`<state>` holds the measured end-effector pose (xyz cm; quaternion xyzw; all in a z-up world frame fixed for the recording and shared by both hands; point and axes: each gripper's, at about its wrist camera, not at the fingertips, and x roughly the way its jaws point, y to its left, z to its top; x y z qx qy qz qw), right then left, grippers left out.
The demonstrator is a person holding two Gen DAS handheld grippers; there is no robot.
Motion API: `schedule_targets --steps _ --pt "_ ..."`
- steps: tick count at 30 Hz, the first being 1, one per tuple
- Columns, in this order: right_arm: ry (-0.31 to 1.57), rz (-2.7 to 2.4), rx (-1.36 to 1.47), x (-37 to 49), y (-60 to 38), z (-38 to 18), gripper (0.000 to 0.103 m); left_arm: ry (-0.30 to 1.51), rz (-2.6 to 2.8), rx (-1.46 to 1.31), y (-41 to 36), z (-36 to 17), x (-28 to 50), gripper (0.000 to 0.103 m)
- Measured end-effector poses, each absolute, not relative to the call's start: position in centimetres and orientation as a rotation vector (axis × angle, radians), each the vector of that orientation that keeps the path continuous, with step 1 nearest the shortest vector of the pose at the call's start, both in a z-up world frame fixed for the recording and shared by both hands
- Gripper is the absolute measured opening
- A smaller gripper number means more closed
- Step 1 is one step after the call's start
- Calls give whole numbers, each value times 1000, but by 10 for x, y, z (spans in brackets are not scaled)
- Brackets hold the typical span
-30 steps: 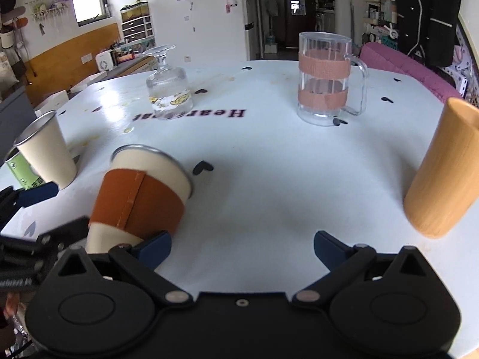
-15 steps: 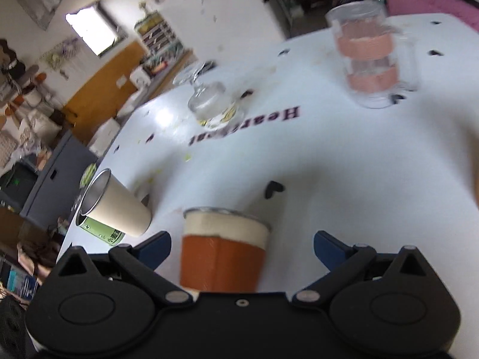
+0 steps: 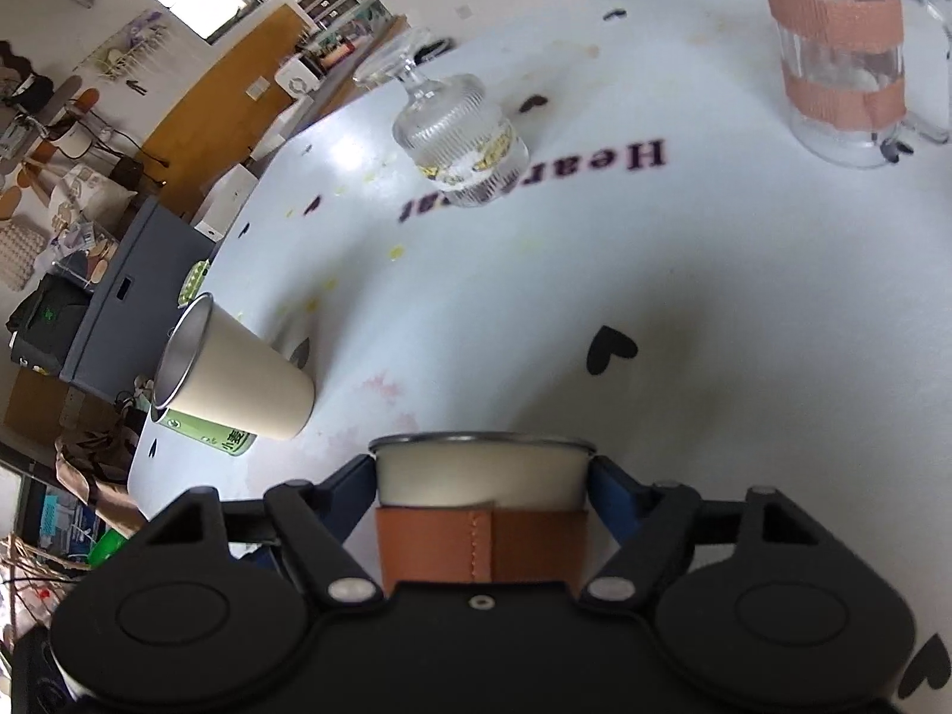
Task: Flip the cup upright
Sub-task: 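Lift and rotate the cup with the right gripper until its rim points up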
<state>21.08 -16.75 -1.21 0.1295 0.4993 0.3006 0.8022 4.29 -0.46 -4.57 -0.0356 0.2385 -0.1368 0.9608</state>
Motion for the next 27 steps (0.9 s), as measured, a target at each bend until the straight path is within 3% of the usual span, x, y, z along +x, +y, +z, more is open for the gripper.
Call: schedule_targets --steps 9,15,22,27 --pt "724 577 156 129 -189 16 78 437 -367 -61 -24 -51 35 95" --pt "520 525 44 71 -198 15 78 457 -433 -27 -41 -64 32 84" --pt "449 504 -57 39 -194 6 78 466 -476 -17 -49 -81 36 66" --pt "435 470 -102 32 -188 -8 81 472 -475 -18 -48 -84 33 66"
